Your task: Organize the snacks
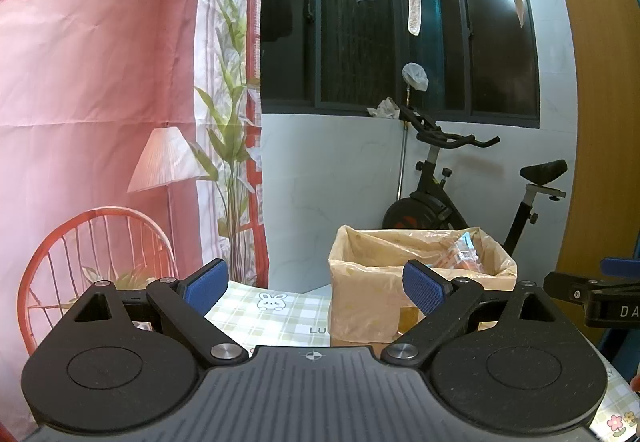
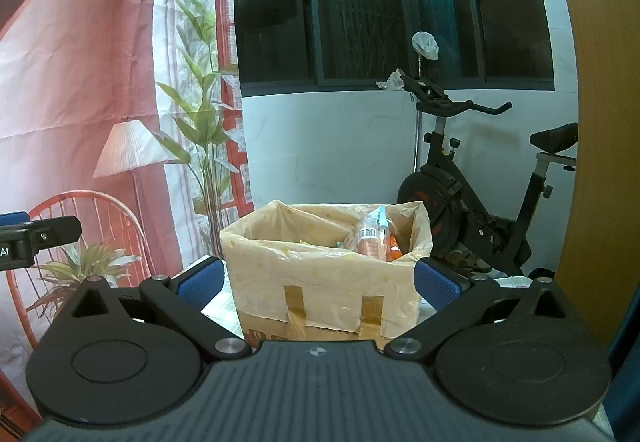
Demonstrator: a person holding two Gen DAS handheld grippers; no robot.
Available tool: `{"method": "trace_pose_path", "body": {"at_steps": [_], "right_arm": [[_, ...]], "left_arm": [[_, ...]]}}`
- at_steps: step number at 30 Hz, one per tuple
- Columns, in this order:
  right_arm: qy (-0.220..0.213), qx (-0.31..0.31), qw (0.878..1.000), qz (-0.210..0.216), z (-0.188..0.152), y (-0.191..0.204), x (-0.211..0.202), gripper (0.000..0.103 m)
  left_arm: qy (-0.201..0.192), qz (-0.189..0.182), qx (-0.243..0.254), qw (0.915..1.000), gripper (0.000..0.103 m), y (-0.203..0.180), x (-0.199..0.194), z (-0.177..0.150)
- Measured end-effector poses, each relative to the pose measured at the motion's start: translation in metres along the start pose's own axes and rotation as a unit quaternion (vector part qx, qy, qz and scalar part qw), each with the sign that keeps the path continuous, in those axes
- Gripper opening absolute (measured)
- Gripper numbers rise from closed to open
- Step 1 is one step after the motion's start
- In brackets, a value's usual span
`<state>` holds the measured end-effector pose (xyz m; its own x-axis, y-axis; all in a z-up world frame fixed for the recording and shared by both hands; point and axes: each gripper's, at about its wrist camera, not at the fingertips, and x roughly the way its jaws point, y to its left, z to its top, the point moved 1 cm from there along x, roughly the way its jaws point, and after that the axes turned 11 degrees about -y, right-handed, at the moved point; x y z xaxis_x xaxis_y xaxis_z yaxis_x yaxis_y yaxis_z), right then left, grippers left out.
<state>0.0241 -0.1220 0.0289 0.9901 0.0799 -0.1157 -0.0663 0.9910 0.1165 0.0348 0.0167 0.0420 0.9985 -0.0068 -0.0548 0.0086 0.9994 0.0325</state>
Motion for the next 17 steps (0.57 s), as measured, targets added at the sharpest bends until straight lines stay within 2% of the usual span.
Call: {"method": "trace_pose_path", "body": {"at_steps": [17], "right_arm": [[0.000,-0.001,1.000,0.001,-0.0002,0.0017,0.0001,0.103]], "left_arm": [[-0.003,0.001,-0.003,1.0000,0.095,-0.0005,-0.0008,0.0003]]}}
